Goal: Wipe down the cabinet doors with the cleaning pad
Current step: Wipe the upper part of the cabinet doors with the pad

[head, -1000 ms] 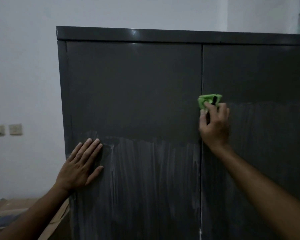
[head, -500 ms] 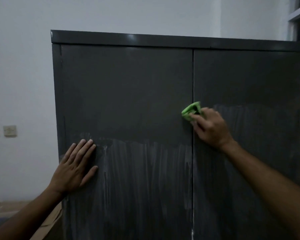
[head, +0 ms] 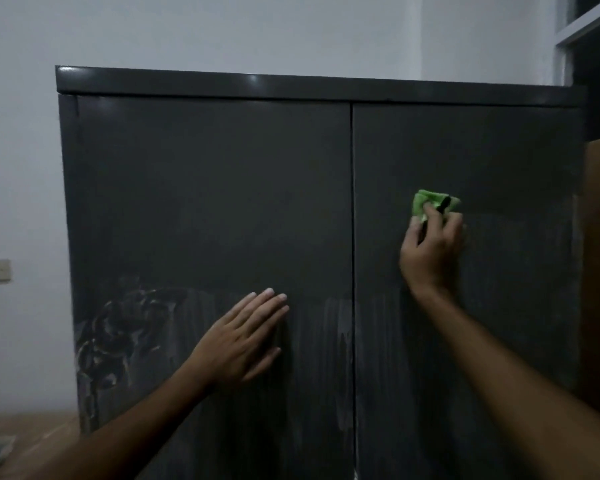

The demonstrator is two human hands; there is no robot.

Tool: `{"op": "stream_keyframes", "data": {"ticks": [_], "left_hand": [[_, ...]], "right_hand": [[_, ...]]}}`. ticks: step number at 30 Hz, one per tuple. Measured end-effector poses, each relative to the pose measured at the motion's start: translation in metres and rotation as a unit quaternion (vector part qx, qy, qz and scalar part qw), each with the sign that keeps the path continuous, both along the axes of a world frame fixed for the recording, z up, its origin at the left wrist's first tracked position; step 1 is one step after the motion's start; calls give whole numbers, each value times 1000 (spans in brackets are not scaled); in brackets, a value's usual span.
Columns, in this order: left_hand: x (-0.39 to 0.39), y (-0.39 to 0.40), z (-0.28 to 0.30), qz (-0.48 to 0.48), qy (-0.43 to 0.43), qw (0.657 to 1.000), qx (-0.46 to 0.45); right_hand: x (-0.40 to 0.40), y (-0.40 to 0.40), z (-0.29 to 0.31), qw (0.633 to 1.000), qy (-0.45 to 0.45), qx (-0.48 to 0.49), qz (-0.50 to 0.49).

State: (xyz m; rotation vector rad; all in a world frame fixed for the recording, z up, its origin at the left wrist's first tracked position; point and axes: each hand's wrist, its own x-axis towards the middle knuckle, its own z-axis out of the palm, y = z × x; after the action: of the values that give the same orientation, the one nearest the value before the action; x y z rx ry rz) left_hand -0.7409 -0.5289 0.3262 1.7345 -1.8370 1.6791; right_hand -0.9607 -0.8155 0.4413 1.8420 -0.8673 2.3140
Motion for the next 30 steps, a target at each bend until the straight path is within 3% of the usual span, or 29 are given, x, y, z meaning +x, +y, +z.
{"op": "stream_keyframes", "data": {"ticks": [2, 4, 5, 6, 8, 9, 10, 12, 14, 16, 21, 23, 25, 27, 28, 30], "left_hand": [[-5, -20, 1, 13, -3, 1000, 9], [-3, -32, 0, 30, -15, 999, 7], [-1, -35, -1, 35, -21, 999, 1], [1, -36, -3, 38, -26, 999, -5], [1, -37, -4, 44, -28, 999, -12], [0, -36, -4, 47, -28, 998, -13], [-1, -36, -4, 48, -27, 998, -12], [-2, -35, -1, 52, -28, 998, -14], [-1, -36, -1, 53, -29, 998, -15], [0, -36, -3, 60, -33, 998, -16], [5, -36, -6, 81, -26, 996, -15], [6, -36, -6, 85, -26, 996, -12], [7, -36, -7, 90, -28, 996, -8], [7, -36, -8, 95, -28, 995, -9], [7, -36, -8, 95, -28, 995, -11], [7, -36, -8, 93, -26, 995, -15]], "right_hand": [[7, 4, -16, 979, 124, -161, 13], [-9, -13, -19, 922, 246, -299, 2], [-20, -28, -11, 919, 249, -305, -12], [-31, -42, -3, 942, 212, -258, -16], [-46, -57, 12, 996, 53, -63, 25], [-46, -56, 13, 999, -1, 6, 40], [-41, -49, 11, 999, -4, 13, 46], [-31, -33, -2, 986, 109, -117, 53], [-36, -32, -10, 917, 267, -293, 42], [-52, -49, 14, 869, 336, -363, 10], [-64, -69, 54, 956, 178, -233, 12], [-55, -65, 22, 941, 212, -265, 11], [-61, -69, -14, 882, 310, -354, 9], [-77, -86, -11, 837, 372, -401, -7], [-82, -94, 3, 844, 362, -396, -14], [-87, -105, 35, 901, 294, -318, -10]]}}
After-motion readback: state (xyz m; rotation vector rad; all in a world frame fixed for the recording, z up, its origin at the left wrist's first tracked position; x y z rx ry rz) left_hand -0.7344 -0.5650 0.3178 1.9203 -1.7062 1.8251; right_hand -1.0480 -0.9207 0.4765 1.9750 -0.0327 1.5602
